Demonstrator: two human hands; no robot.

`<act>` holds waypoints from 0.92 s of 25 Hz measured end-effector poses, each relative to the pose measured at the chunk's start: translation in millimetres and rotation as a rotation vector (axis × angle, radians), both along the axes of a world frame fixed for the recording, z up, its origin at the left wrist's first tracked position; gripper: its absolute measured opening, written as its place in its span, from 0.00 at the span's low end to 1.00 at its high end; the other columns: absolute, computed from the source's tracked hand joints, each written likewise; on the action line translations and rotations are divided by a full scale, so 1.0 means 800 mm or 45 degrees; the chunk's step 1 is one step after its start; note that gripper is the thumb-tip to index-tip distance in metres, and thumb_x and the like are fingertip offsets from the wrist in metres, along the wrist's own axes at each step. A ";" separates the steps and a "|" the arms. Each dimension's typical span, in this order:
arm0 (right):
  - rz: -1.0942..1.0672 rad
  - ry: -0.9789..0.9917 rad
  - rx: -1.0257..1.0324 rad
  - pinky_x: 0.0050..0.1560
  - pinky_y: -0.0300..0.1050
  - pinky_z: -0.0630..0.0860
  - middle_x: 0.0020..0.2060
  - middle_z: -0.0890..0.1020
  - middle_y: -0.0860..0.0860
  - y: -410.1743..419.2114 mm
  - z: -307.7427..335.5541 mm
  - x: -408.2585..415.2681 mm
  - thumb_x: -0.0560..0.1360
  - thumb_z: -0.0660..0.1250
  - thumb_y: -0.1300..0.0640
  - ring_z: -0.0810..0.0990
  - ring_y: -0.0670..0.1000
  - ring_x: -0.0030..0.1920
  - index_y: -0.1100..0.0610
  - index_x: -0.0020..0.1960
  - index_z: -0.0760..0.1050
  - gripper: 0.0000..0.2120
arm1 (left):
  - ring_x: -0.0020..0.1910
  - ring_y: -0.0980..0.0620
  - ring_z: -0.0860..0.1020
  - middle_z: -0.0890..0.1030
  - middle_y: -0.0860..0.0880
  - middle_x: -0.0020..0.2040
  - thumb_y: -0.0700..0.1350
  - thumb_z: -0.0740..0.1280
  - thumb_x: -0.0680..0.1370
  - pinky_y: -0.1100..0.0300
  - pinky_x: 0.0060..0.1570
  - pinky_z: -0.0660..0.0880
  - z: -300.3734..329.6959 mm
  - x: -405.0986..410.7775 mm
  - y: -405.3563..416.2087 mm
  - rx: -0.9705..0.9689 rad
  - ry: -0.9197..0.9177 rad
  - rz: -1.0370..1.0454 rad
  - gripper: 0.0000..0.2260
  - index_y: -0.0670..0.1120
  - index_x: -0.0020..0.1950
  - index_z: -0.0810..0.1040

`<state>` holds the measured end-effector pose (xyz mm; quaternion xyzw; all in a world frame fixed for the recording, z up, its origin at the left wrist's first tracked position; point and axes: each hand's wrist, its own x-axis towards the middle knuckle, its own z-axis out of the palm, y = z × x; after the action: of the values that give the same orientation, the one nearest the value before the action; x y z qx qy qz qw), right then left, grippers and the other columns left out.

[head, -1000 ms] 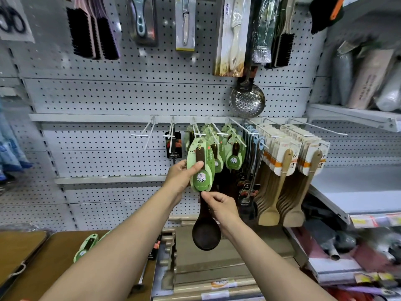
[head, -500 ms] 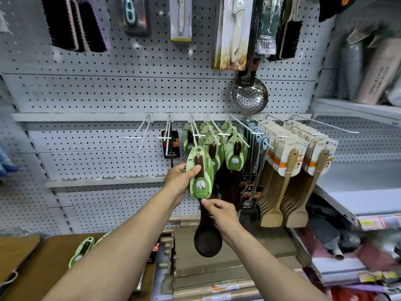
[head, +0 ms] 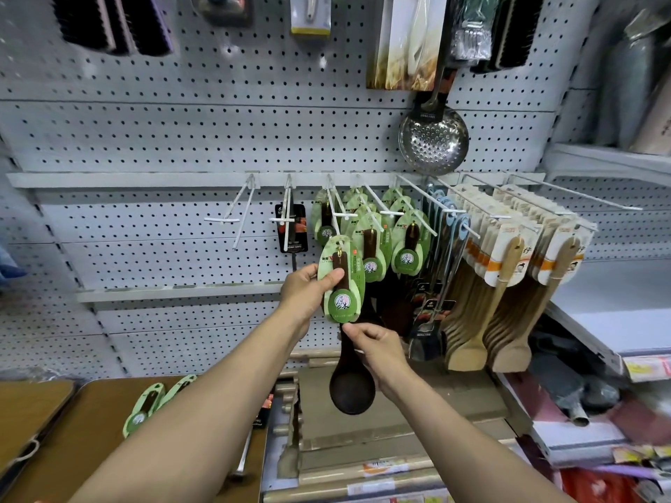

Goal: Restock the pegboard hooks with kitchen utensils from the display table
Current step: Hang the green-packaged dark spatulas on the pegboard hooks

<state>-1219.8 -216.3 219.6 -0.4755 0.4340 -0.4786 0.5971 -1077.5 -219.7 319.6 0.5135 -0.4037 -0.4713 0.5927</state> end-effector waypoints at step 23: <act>-0.168 -0.026 0.167 0.63 0.56 0.77 0.48 0.87 0.54 -0.141 0.010 0.093 0.67 0.75 0.38 0.83 0.56 0.56 0.55 0.47 0.85 0.21 | 0.42 0.51 0.84 0.85 0.46 0.44 0.40 0.72 0.75 0.57 0.45 0.81 0.009 0.062 -0.160 -0.082 -0.079 -0.101 0.05 0.44 0.50 0.81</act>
<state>-1145.2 -329.2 227.8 -0.4008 0.4886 -0.4922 0.5986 -1027.6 -347.8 326.8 0.4921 -0.4569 -0.4649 0.5769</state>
